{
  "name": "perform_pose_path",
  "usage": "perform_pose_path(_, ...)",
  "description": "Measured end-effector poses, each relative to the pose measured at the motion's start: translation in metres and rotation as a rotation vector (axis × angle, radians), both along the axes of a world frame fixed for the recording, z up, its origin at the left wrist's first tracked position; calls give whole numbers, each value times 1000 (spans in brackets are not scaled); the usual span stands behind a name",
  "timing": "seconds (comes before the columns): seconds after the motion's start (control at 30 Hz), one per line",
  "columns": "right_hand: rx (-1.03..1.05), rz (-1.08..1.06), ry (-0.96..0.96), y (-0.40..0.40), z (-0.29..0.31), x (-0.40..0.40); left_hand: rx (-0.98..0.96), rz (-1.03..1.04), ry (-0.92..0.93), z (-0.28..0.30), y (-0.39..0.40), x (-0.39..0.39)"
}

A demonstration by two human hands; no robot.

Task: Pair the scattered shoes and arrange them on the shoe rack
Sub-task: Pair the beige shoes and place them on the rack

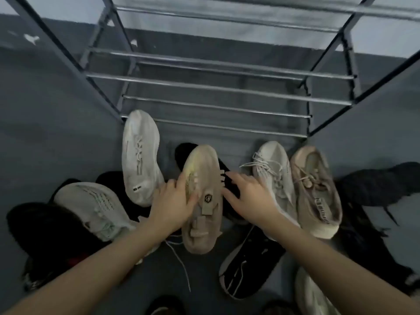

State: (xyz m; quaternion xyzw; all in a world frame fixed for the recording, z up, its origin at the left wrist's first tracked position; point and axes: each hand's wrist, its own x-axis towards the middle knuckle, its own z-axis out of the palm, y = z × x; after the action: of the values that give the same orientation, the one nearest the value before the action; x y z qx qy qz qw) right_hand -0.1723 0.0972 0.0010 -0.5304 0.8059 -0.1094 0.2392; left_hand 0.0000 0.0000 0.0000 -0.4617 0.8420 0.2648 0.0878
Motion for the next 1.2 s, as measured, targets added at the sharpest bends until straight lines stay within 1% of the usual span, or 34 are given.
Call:
perform_pose_path(0.1, -94, -41, 34, -4, -10, 21, -23, 18, 102, -13, 7, 4)
perform_pose_path(0.13, -68, -47, 38, -6, -10, 30, -18, 37, 112, -14, 9, 4)
perform_pose_path(0.2, -84, -70, 19, -7, -14, 39, -34, 66, 123, -15, 11, 1)
perform_pose_path(0.27, -134, -144, -65, -10, -12, 41, -47, 84, 131, -16, 11, -1)
perform_pose_path(0.33, -236, -221, -179, -6, -5, 44, 8, 129, 200, -15, 14, -2)
perform_pose_path(0.4, -349, -270, -225, 3, 3, 44, 76, 170, 294, -15, 22, -3)
perform_pose_path(0.43, -392, -297, -248, 10, 7, 43, 100, 178, 312, -15, 27, -4)
perform_pose_path(0.5, -454, -376, -311, 24, 16, 41, 137, 145, 351, -13, 39, -5)
perform_pose_path(0.6, -521, -474, -379, 51, 27, 36, 192, -29, 416, -3, 61, -10)
perform_pose_path(0.67, -585, -575, -461, 68, 33, 30, 178, -120, 384, 2, 79, -16)
perform_pose_path(0.77, -632, -721, -541, 90, 33, 18, 193, -136, 340, 3, 111, -25)
perform_pose_path(0.83, -586, -770, -502, 104, 27, 14, 190, -156, 313, 0, 130, -28)
perform_pose_path(0.9, -508, -783, -430, 116, 21, 13, 129, -199, 256, -5, 143, -31)
perform_pose_path(0.97, -472, -766, -380, 125, 18, 13, 50, -232, 208, -9, 150, -34)
perform_pose_path(1.03, -463, -735, -344, 129, 20, 12, 19, -243, 208, -9, 155, -39)
perform_pose_path(1.1, -465, -713, -340, 135, 24, 10, 57, -230, 257, -7, 157, -44)
perform_pose_path(1.2, -508, -720, -326, 155, 37, 2, 141, -223, 415, 1, 165, -54)
